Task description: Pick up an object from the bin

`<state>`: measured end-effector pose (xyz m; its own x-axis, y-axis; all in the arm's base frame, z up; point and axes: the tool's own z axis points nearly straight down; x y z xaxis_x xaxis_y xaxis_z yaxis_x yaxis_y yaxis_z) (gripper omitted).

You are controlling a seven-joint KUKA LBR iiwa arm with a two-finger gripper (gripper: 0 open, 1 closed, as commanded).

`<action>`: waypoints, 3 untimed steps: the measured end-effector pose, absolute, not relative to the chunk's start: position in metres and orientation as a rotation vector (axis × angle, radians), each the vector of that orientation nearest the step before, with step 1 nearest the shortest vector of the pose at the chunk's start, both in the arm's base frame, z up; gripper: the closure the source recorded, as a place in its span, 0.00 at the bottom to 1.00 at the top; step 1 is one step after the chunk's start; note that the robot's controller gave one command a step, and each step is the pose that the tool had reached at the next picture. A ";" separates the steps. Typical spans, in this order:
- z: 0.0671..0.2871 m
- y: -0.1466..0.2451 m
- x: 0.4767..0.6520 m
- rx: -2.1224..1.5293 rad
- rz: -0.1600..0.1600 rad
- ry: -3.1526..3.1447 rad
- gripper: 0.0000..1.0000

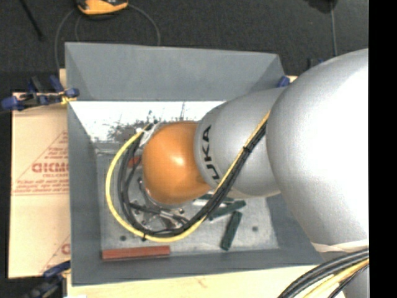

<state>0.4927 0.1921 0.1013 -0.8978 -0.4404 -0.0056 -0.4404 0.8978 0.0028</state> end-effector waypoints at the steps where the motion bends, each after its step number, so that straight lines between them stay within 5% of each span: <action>1: 0.146 0.139 0.494 -0.365 0.001 3.124 1.00; 3: 0.235 0.182 0.485 -1.179 0.001 2.909 1.00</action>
Offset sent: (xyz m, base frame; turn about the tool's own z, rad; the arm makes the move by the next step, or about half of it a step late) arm -0.0215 0.0252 0.1199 -0.0573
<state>0.4851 0.1822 0.2347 -0.7181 -0.6960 -0.0024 -0.6960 0.7181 -0.0005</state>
